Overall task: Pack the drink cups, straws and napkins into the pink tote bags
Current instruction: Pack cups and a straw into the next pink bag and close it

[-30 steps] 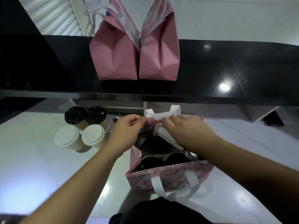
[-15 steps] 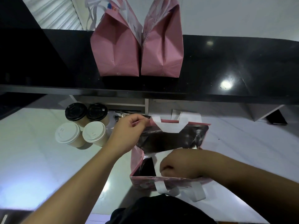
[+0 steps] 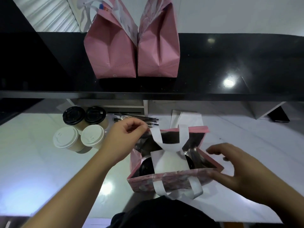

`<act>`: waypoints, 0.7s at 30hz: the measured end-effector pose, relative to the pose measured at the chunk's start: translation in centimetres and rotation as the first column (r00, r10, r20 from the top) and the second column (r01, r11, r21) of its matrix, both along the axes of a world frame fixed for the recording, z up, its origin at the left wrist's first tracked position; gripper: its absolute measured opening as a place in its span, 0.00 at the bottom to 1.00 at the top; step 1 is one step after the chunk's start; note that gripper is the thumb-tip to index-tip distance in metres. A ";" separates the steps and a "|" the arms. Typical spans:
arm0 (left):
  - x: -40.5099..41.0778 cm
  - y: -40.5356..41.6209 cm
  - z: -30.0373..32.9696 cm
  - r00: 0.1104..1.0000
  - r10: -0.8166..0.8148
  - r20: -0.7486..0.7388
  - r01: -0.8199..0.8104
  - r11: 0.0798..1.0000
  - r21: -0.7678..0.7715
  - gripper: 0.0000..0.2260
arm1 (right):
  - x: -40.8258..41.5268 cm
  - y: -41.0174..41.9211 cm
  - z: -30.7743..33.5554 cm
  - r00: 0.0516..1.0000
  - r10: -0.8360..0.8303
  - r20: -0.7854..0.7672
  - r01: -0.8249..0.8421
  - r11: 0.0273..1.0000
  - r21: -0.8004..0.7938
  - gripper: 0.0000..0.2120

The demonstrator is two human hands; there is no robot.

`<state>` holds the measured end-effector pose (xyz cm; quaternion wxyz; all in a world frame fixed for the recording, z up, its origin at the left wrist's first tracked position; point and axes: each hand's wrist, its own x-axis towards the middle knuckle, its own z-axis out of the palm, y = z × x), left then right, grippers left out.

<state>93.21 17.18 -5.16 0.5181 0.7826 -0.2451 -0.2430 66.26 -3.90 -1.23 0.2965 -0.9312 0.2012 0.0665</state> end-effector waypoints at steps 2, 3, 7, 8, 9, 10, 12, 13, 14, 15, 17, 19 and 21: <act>-0.6 1.4 -0.1 0.994 0.073 0.086 -0.077 0.996 0.039 0.05 | -1.2 -0.1 -1.5 0.999 -0.017 -0.036 0.019 0.997 0.071 0.31; -1.0 2.4 -0.3 0.982 0.129 0.140 -0.137 0.989 0.049 0.07 | -1.5 -0.1 -2.1 0.999 -0.028 -0.043 0.032 0.993 0.113 0.32; -2.8 7.4 -1.7 0.988 0.132 0.076 -0.133 0.991 0.015 0.12 | -1.3 0.3 -3.6 0.996 -0.085 0.027 0.076 0.968 0.238 0.28; -3.5 8.7 -2.2 0.999 0.034 -0.002 -0.034 0.999 0.029 0.13 | -1.1 0.4 -4.0 0.995 -0.090 0.045 0.076 0.966 0.247 0.28; -4.2 9.6 -2.5 0.995 -0.080 -0.062 0.083 0.995 0.055 0.16 | -0.9 0.4 -4.4 0.994 -0.093 0.059 0.075 0.966 0.249 0.28; -5.0 10.2 -3.0 0.981 -0.176 -0.086 0.184 0.978 0.095 0.19 | -0.8 0.4 -4.9 0.993 -0.095 0.070 0.075 0.966 0.248 0.29; -6.4 10.5 -3.9 0.971 -0.236 -0.034 0.238 0.956 0.174 0.24 | -0.5 0.5 -5.5 0.990 -0.100 0.099 0.073 0.968 0.241 0.29; -6.8 10.1 -4.1 0.980 -0.200 0.011 0.195 0.964 0.181 0.24 | -0.4 0.6 -5.7 0.988 -0.100 0.115 0.069 0.967 0.244 0.28; -7.0 9.5 -4.2 0.988 -0.149 0.037 0.141 0.976 0.164 0.21 | -0.4 0.8 -5.9 0.987 -0.097 0.128 0.062 0.966 0.252 0.26; -7.0 8.9 -4.2 0.995 -0.097 0.030 0.091 0.986 0.143 0.18 | -0.3 1.0 -6.1 0.986 -0.095 0.138 0.056 0.963 0.263 0.24; -6.9 8.2 -4.3 0.998 -0.055 -0.009 0.056 0.989 0.135 0.15 | -0.3 1.3 -6.3 0.981 -0.110 0.162 0.058 0.953 0.297 0.17; -6.6 8.0 -4.1 0.997 -0.075 -0.012 0.075 0.990 0.120 0.16 | -0.5 1.6 -6.4 0.976 -0.139 0.167 0.077 0.939 0.335 0.15; -6.3 8.0 -3.9 0.994 -0.098 -0.047 0.101 0.991 0.086 0.18 | -0.7 1.9 -6.6 0.975 -0.165 0.148 0.100 0.922 0.374 0.16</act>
